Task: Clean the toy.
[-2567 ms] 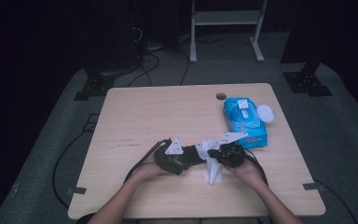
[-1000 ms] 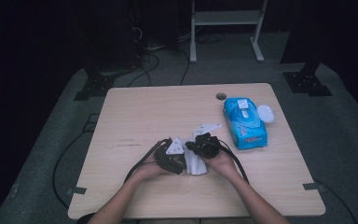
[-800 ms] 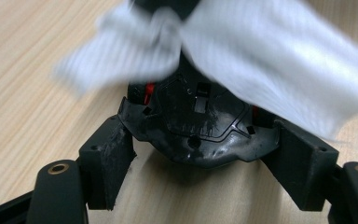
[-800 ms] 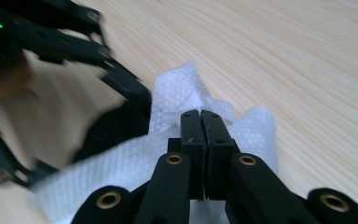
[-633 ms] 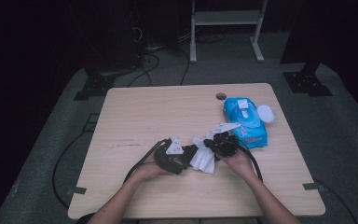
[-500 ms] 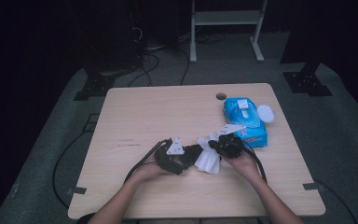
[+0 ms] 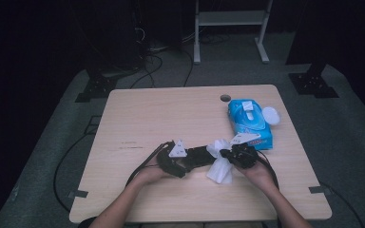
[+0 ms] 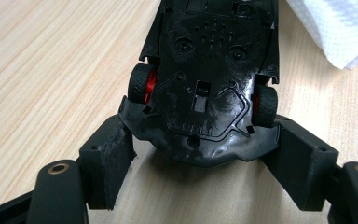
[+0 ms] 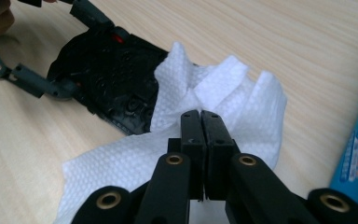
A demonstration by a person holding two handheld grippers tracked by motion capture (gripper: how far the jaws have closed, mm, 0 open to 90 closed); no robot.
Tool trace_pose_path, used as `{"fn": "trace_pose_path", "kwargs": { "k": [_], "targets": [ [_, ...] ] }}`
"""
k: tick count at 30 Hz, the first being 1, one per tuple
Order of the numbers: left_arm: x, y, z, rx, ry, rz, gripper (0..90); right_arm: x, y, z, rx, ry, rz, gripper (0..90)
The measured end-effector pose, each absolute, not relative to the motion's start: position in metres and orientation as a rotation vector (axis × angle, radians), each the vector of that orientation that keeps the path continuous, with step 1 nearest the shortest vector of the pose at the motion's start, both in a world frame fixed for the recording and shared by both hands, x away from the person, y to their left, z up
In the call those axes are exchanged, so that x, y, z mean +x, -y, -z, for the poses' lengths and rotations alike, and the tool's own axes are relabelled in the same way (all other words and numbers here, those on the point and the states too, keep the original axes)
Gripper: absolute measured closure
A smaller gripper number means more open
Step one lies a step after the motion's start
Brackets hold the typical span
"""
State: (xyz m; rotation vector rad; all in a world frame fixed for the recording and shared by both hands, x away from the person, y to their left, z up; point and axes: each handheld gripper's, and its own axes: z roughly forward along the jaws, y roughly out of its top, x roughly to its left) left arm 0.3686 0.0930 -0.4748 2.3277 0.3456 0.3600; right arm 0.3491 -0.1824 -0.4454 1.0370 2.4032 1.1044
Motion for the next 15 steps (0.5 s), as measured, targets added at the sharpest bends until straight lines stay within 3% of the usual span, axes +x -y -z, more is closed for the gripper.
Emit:
{"fn": "trace_pose_path", "kwargs": {
  "k": [8,15],
  "targets": [
    [0.369,-0.093,0.475,2.329,-0.346,-0.362,26.3,0.341,0.176,0.445,0.982,-2.437,-1.116,88.1],
    [0.369,-0.093,0.475,2.325,-0.343,-0.364,26.4,0.354,0.189,0.445,1.072,-2.398,-1.111,88.1]
  ]
}}
